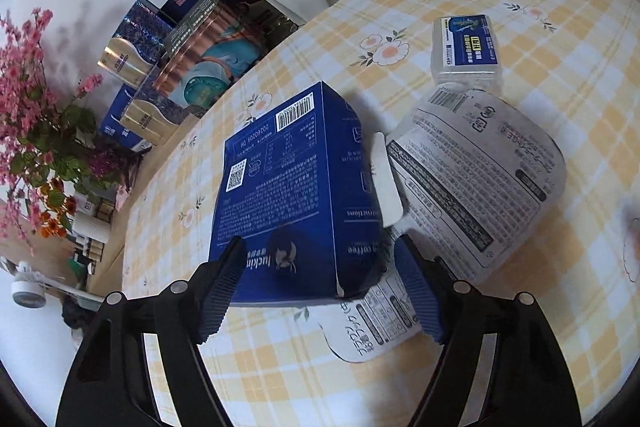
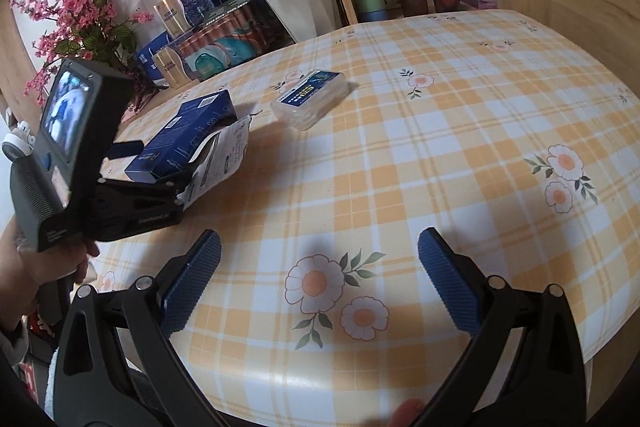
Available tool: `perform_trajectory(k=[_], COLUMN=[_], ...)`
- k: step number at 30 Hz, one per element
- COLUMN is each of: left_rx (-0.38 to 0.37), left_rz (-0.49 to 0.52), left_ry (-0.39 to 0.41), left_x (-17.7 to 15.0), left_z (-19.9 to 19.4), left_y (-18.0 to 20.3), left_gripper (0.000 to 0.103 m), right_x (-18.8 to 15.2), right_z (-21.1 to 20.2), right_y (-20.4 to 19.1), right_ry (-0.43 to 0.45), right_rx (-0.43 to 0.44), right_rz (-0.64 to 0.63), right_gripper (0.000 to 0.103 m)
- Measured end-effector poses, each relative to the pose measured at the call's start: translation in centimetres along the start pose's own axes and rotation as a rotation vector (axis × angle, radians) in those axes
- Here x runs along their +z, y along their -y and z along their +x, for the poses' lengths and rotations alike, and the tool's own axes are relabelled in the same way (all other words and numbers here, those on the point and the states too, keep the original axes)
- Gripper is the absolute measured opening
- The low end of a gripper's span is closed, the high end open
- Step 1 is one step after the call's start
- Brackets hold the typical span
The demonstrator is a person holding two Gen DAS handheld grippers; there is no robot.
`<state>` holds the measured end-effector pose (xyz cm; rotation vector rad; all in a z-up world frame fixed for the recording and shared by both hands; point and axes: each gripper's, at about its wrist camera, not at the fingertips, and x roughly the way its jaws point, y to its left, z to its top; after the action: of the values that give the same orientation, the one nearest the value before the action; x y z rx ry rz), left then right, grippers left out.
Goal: Collect trash
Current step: 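Lift the blue box with the left gripper while the right grasps the clear plastic scrap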
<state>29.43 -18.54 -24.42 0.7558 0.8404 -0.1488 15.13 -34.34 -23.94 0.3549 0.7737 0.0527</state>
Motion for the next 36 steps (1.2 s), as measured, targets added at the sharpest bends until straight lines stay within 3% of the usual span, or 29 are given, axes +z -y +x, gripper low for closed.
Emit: perform_trajectory(k=[4, 5, 6, 11, 15, 21, 33, 36], left_rx=[0.016, 0.002, -0.063, -0.144, -0.273, -0.378, -0.423, -0.445], left_rz=[0.006, 0.014, 0.016, -0.037, -0.242, -0.533, -0.909, -0.960], left_ry=[-0.014, -0.016, -0.026, 0.032, 0.041, 0.012, -0.041, -0.051], left_x=[0.5, 0.6, 0.6, 0.5, 0.1, -2.6, -9.7, -11.8], left_z=[0.6, 0.7, 0.8, -1.6, -2.4, -1.7, 0.5, 1.4], left_y=[-0.2, -0.3, -0.6, -3.8, -10.0, -17.5, -27.1, -28.8], left_gripper=[0.073, 0.066, 0.049, 0.036, 0.032, 0.030, 0.029, 0.029], right_x=[0.1, 0.1, 0.2, 0.5, 0.8, 1.4, 2.4, 2.5], right_z=[-0.1, -0.2, -0.2, -0.8, -0.8, -0.7, 0.1, 0.4], right_y=[0.1, 0.0, -0.1, -0.3, -0.5, -1.8, -4.1, -4.7], right_ry=[0.004, 0.003, 0.003, 0.013, 0.010, 0.010, -0.008, -0.012], right_rx=[0.009, 0.011, 0.011, 0.017, 0.025, 0.036, 0.030, 0.030], right_rz=[0.012, 0.011, 0.010, -0.003, -0.004, -0.034, -0.097, -0.111], right_gripper=[0.097, 0.097, 0.097, 0.097, 0.097, 0.097, 0.097, 0.097])
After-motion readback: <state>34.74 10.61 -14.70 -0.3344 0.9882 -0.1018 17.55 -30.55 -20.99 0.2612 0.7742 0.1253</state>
